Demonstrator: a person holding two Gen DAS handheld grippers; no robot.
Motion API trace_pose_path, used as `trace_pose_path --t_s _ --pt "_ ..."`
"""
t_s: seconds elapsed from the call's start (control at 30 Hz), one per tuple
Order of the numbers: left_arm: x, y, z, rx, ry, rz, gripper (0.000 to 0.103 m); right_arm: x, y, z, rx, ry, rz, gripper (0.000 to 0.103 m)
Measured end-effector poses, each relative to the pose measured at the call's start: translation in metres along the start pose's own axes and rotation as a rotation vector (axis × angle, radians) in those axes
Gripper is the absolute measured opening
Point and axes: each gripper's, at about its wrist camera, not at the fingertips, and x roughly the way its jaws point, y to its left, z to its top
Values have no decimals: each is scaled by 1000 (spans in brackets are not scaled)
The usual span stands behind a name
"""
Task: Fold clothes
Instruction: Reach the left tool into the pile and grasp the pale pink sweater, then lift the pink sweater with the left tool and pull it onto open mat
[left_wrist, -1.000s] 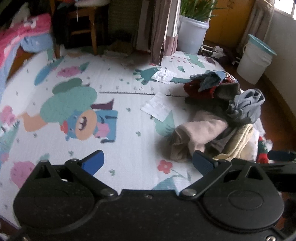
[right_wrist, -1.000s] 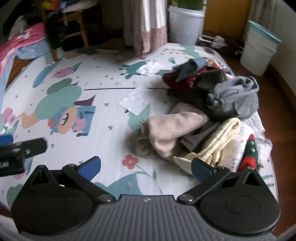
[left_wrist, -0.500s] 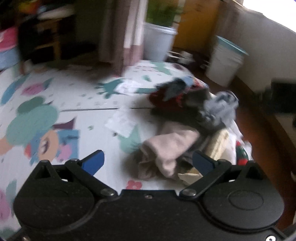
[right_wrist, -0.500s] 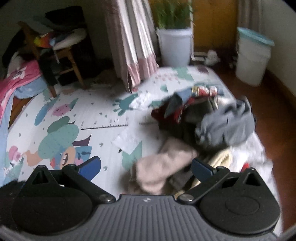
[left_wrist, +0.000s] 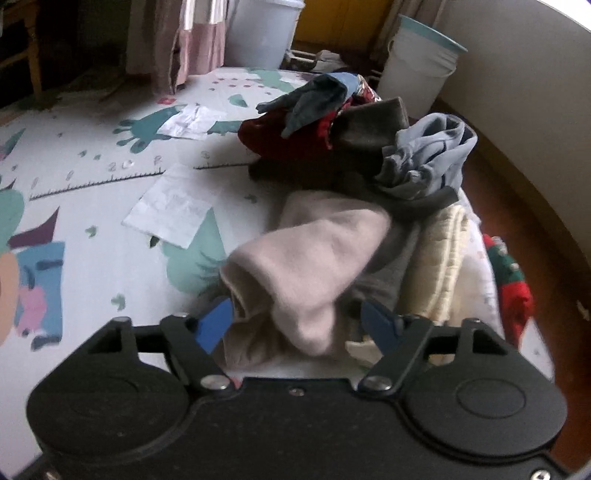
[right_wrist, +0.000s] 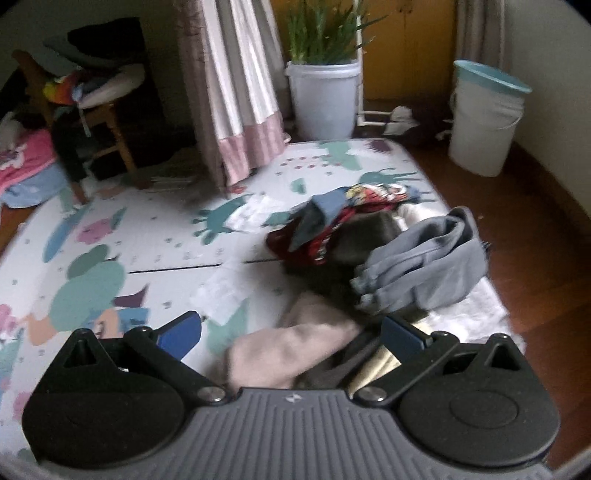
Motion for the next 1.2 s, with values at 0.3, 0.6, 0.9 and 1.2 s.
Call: trace_pose_path --t_s 0.3,0.6,0.9,1.2 --pt "64 14 0 -92 19 -48 55 12 -10 3 38 -4 -3 103" --pt "68 -3 14 -117 -5 -146 7 13 -16 5 52 -11 -19 103" --pt "-126 0 127 -133 -424 -261 6 -16 -34 16 202 -84 21 103" --pt "-285 -5 159 56 -421 -197 6 -41 -4 28 234 -142 122 103"
